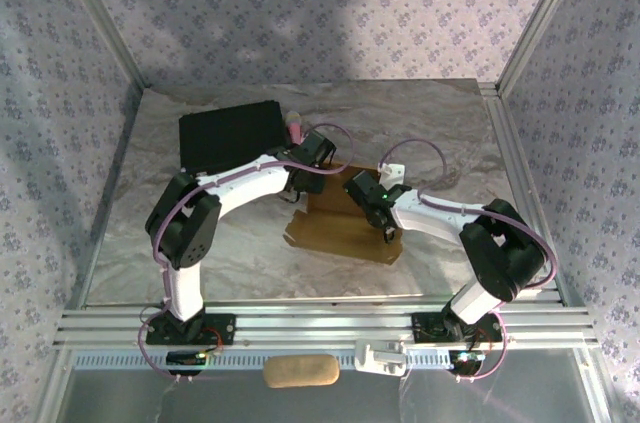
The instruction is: Fold the paper box
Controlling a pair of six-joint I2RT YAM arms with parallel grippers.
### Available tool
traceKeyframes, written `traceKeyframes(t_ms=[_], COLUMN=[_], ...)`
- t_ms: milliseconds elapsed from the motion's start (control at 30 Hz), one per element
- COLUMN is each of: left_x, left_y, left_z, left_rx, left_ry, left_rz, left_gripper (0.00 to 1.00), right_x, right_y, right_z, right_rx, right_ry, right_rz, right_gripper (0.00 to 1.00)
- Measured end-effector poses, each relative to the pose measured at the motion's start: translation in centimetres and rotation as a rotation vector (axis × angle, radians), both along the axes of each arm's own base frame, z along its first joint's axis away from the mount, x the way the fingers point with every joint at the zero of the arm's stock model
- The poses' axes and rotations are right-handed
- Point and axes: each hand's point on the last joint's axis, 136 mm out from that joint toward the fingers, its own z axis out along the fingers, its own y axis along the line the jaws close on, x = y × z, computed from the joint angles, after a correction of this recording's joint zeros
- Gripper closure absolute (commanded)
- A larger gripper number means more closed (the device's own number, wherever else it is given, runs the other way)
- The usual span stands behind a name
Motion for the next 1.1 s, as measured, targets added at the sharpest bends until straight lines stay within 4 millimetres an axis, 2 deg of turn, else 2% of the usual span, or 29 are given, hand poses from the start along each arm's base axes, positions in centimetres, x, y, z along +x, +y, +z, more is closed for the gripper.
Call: traceKeyframes(t_ms=[167, 267, 433, 900, 933, 1033, 1100], left_x=[0.3, 0.3, 0.1, -1.0, -1.0, -1.0, -1.2], left_y=[0.0, -0.2, -0.4, 0.3, 0.3, 0.2, 0.4], left_z=[-0.1, -0.3, -0.5, 0.0, 0.1, 0.0, 0.0], left_rx=[0.004, 0.010, 0.018, 0.140, 0.140, 0.139, 0.141], left_ry=[-0.016, -0.026, -0.052, -0.205, -0.209, -0.213, -0.215], left_rz=[0.006, 0.008, 0.025, 0.172, 0.175, 0.171, 0.167], left_gripper=[0.72, 0.77, 1.00, 1.00, 0.99, 0.77, 0.67], right_x=[0.0, 0.0, -0.1, -0.7, -0.7, -0.7, -0.8], right_y=[0.2, 0.3, 0.4, 0.8, 0.8, 0.8, 0.6], right_z=[0.0, 0.0, 0.0, 0.1, 0.1, 0.1, 0.1], right_rx=[0.003, 0.004, 0.006, 0.015, 0.015, 0.017, 0.010], right_ry=[-0.004, -0.004, -0.004, -0.019, -0.021, -0.022, -0.022], right_rz=[0.003, 0.006, 0.008, -0.012, -0.013, -0.017, -0.022], right_gripper=[1.00, 1.00, 1.00, 1.00, 1.00, 1.00, 1.00])
